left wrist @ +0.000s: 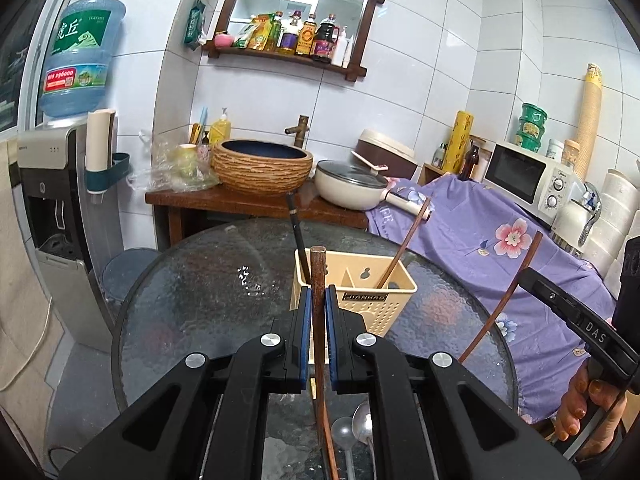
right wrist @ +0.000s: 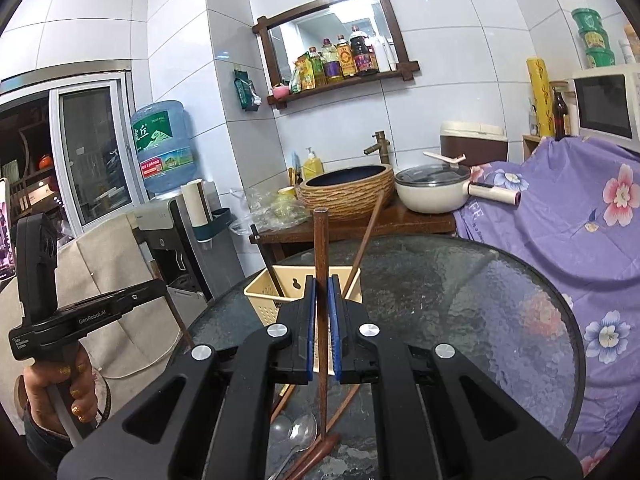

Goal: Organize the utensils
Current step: 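Lower both held chopsticks down into the utensil holder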

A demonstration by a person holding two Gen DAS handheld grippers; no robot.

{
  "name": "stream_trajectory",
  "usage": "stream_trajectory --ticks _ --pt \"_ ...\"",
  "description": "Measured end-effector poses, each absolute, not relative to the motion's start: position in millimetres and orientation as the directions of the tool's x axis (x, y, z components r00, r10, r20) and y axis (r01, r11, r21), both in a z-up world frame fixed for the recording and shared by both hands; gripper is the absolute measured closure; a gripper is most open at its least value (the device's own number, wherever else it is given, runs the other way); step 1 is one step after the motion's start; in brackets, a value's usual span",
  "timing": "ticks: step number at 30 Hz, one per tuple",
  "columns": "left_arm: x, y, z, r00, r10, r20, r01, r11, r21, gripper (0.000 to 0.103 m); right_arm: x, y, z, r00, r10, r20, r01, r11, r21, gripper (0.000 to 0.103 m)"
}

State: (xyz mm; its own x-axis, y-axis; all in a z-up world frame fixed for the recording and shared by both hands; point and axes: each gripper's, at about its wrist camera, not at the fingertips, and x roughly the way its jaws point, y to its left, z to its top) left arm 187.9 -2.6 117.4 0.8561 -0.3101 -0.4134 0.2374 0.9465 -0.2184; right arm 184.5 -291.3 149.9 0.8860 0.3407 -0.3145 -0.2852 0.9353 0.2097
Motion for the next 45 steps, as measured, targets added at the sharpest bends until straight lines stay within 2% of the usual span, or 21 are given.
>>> stream_trajectory --ticks 16,31,36,45 --pt "194.5 -13.1 159.7 0.867 -0.355 -0.349 0.290 0.930 -0.226 0.096 193.7 -268.1 201.6 0.900 0.362 -0.245 -0.332 0.931 0.154 0.096" --pt "243.1 -14.1 233.9 0.948 -0.248 -0.197 0.196 0.948 -0.250 0.096 243.2 -244.7 268.6 0.949 0.287 -0.129 -0.274 0.956 0.110 0.096" --pt "263.7 -17.7 226.9 0.965 -0.191 -0.180 0.142 0.956 -0.257 0.096 271.9 -239.6 253.5 0.957 0.251 -0.144 -0.235 0.965 0.119 0.096" --pt "291.5 -31.2 167.9 0.937 -0.200 -0.286 0.132 0.962 -0.240 0.096 303.5 -239.0 186.1 0.939 0.235 -0.250 -0.202 0.968 0.151 0.096"
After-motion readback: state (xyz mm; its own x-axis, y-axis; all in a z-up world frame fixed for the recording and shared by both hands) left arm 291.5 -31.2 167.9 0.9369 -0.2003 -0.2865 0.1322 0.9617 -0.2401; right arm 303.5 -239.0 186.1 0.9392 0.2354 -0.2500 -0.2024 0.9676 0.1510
